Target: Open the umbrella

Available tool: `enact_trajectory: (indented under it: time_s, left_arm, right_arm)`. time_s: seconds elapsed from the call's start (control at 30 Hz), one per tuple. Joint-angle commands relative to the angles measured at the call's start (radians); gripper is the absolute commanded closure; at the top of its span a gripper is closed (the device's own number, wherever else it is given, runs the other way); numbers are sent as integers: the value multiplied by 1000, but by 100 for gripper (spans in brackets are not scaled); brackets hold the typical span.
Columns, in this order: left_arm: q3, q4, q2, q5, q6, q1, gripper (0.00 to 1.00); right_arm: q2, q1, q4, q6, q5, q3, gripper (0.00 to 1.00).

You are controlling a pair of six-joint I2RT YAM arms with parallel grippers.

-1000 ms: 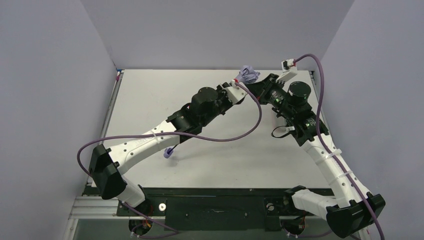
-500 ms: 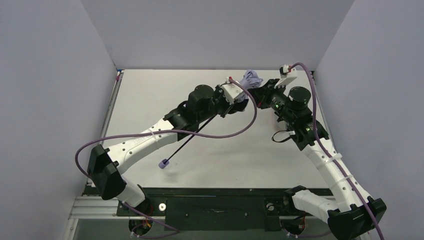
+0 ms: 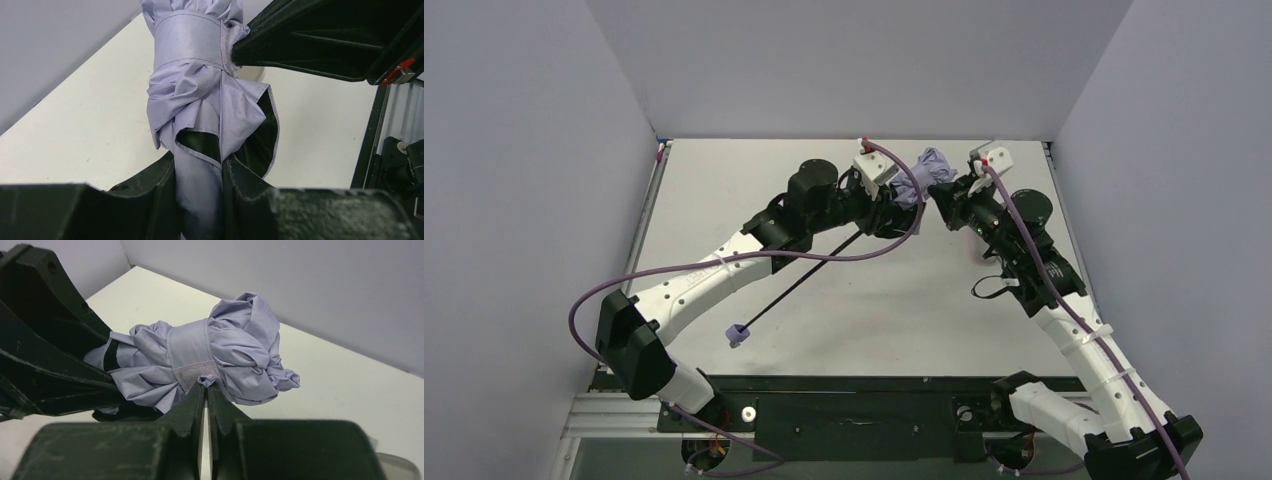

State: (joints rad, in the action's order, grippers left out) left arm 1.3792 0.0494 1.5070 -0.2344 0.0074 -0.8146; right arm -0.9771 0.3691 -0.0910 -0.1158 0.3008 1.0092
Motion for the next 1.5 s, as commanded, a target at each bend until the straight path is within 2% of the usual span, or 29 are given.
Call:
enact_trajectory:
  time_s: [0.0, 0.27, 0.5, 0.53, 0.57, 0.6, 0.67, 0.73, 0.9, 1.1, 1.17, 1.27, 1.37, 1.47]
  left_arm:
    - [51, -176, -100, -95, -52, 6, 100]
    - [56, -176, -84, -107, -85, 33, 100]
    - [58, -169, -73, -109, -76, 35, 100]
    - [60, -168, -71, -108, -75, 39, 100]
    - [60, -166, -69, -109, -75, 41, 100]
    - [60, -165, -69, -109, -75, 46, 100]
    - [62, -163, -66, -111, -77, 58, 100]
    - [66, -161, -57, -120, -80, 72, 100]
    - [74, -144, -40, -143, -70, 91, 100]
    - [53, -130, -39, -147, 21, 99, 100]
    - [59, -112, -35, -161, 33, 108, 100]
    - [58, -103, -35, -215, 44, 120, 100]
    - [43, -92, -42, -282, 84, 122, 100]
    - [33, -76, -50, -366, 148, 122, 100]
  right_arm:
    - [21, -19, -55, 212, -121, -41, 100]
    - [95, -20, -118, 365, -77, -98, 100]
    - [115, -41, -149, 307, -40, -91, 99]
    - [114, -51, -160, 271, -38, -79, 84]
    - [114, -56, -166, 252, -38, -73, 75]
    - [114, -72, -172, 217, -33, -61, 59]
    - [118, -103, -194, 167, -31, -55, 45]
    - [122, -142, -208, 144, -21, -61, 41]
    - [118, -219, -241, 90, 62, -57, 40]
    - [113, -261, -265, 54, 91, -42, 38]
    - [103, -297, -272, 41, 145, -24, 38]
    - [57, -339, -287, 23, 337, 53, 38]
    - [-28, -338, -322, 4, 467, 143, 38]
    - [-86, -326, -402, 83, 603, 256, 38]
